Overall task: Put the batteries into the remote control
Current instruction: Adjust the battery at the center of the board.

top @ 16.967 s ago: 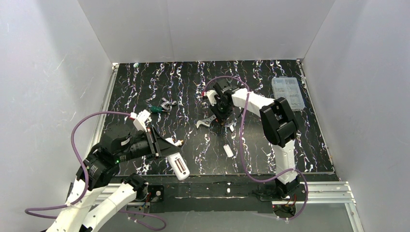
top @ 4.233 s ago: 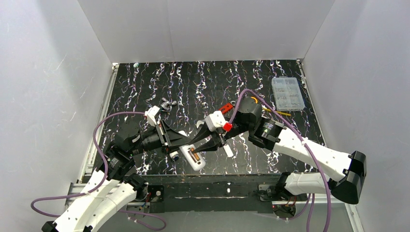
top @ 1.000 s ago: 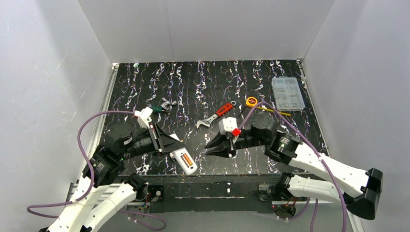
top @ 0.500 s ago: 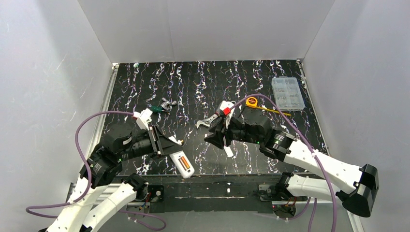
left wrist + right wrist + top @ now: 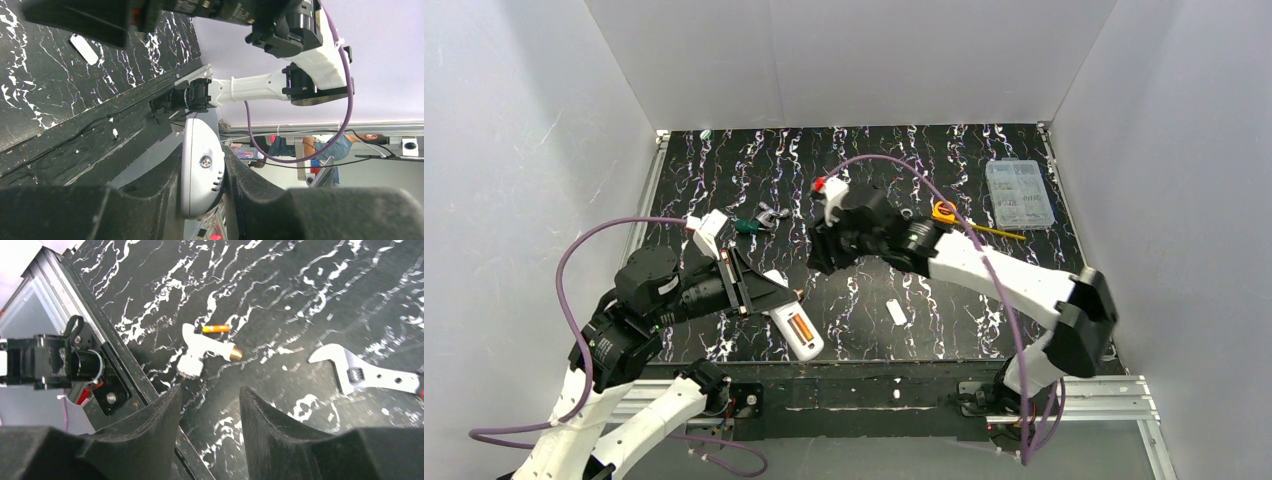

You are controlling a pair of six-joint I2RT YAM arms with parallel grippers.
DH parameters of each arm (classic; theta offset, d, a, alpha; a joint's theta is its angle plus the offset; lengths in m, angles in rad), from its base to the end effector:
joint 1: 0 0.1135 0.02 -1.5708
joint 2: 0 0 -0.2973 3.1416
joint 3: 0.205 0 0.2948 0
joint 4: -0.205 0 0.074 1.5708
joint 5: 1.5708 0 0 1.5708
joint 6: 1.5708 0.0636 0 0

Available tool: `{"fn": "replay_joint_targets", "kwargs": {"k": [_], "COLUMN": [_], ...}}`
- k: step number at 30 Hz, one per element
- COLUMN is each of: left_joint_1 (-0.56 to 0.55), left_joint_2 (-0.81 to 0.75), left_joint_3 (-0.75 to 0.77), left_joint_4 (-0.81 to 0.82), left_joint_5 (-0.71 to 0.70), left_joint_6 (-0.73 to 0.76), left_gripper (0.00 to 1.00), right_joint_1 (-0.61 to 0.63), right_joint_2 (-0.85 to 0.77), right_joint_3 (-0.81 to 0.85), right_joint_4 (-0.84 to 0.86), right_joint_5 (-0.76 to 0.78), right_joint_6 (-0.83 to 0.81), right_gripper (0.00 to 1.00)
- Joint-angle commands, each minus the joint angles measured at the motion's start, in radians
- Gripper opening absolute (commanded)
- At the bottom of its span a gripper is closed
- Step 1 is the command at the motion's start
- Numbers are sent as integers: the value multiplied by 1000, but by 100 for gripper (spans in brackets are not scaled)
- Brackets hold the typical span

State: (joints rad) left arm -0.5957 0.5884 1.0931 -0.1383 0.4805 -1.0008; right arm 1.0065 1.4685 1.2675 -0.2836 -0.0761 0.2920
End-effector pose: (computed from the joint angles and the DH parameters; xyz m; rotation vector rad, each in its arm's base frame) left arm 0.0812 -0.0906 0.5173 0.2002 1.4223 -1.6409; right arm 0.2131 0.3457 0.3464 -0.8065 2.0180 0.8588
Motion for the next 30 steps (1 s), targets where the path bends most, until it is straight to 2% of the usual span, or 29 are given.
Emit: {"fn": "replay_joint_targets", "kwargs": {"k": [1,6,8,17,21,30], "left_joint_1": [4,4,4,4,4,4], "left_joint_2": [8,6,-2,-28,-40,-63], "left_joint_3": [32,50,56,34,27,18], "left_joint_4": [40,34,17,12,10,-5], "left_joint_5": [44,57,54,50,48,40], "left_joint_6": [5,4,14,-2,-7,-14], "left_gripper": [0,0,0,0,0,0], "right_joint_1": [47,66,70,96,96,96], "right_joint_2": [198,431,492,640,708,831], "right_joint_3": [215,456,521,601,660,790], "right_joint_4": [-118,-223,-243,-276,-308,-404], "right_joint_5": [-24,-21,-34,-17,-24,30], "right_joint_6": [74,201,260,546,584,635], "right_gripper": [55,57,53,52,57,60]}}
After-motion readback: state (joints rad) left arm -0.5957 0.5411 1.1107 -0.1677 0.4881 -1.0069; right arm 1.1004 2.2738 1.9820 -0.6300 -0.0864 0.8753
